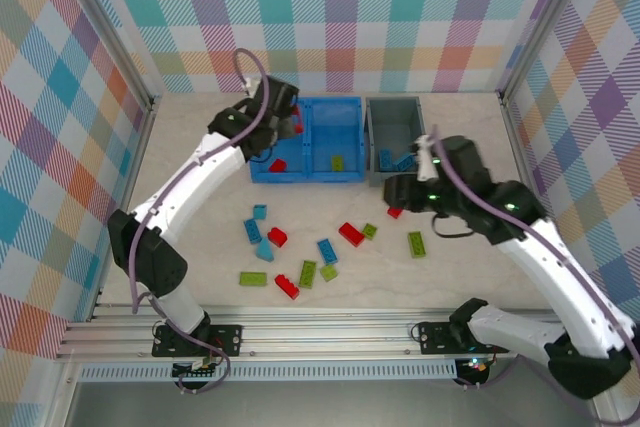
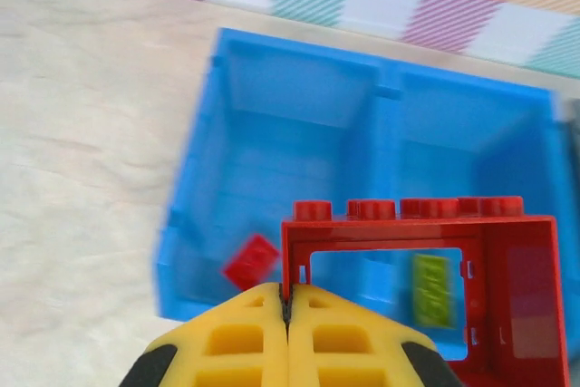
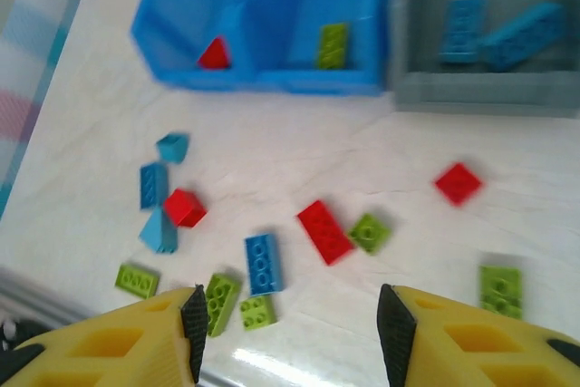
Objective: Sort the legos into containers by color
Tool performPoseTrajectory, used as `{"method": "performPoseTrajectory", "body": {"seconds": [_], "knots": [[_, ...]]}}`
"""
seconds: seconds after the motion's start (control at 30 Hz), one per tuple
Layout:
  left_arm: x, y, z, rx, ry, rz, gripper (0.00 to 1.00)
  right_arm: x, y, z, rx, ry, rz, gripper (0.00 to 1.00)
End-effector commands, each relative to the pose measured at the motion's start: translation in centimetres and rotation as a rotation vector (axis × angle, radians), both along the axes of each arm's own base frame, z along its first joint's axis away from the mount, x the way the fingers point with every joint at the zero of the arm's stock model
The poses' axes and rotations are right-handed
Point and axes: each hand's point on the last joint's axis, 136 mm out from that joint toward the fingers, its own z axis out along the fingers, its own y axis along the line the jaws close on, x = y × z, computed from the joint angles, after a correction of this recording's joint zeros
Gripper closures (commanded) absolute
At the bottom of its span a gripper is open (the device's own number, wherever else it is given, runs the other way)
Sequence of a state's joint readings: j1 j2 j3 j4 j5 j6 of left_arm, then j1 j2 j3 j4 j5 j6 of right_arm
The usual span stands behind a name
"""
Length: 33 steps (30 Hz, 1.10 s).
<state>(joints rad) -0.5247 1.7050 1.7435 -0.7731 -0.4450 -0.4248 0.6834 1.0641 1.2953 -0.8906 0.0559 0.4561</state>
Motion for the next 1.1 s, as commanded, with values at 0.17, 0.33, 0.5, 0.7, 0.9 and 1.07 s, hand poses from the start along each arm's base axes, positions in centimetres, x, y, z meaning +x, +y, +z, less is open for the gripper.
{"method": "performPoseTrajectory", "body": {"seconds": [0.17, 0.33, 0.5, 0.7, 0.9, 1.07], "knots": [[7.5, 1.5, -6.9, 0.186, 0.114, -0.058, 1.00, 2.3, 10.2, -1.4, 0.078, -0.135, 0.051, 0.42], [10.9, 1.8, -10.4, 0.235, 0.172, -0.052, 1.00, 3.3, 13.7, -3.1, 0.069, -0.143, 0.012, 0.41], [12.8, 2.2, -12.9, 0.211, 0.198, -0.063, 1.00, 3.7, 15.1, -3.8, 0.094, -0.141, 0.018, 0.40], [14.4, 1.3, -15.7, 0.167, 0.212, -0.124, 1.00, 3.8, 15.2, -4.4, 0.079, -0.133, 0.018, 0.40], [15.6, 0.8, -17.4, 0.122, 0.221, -0.136, 1.00, 3.9, 14.9, -5.0, 0.063, -0.122, 0.005, 0.40], [16.1, 0.2, -18.7, 0.092, 0.235, -0.139, 1.00, 3.7, 14.5, -5.6, 0.053, -0.110, -0.004, 0.40]]}}
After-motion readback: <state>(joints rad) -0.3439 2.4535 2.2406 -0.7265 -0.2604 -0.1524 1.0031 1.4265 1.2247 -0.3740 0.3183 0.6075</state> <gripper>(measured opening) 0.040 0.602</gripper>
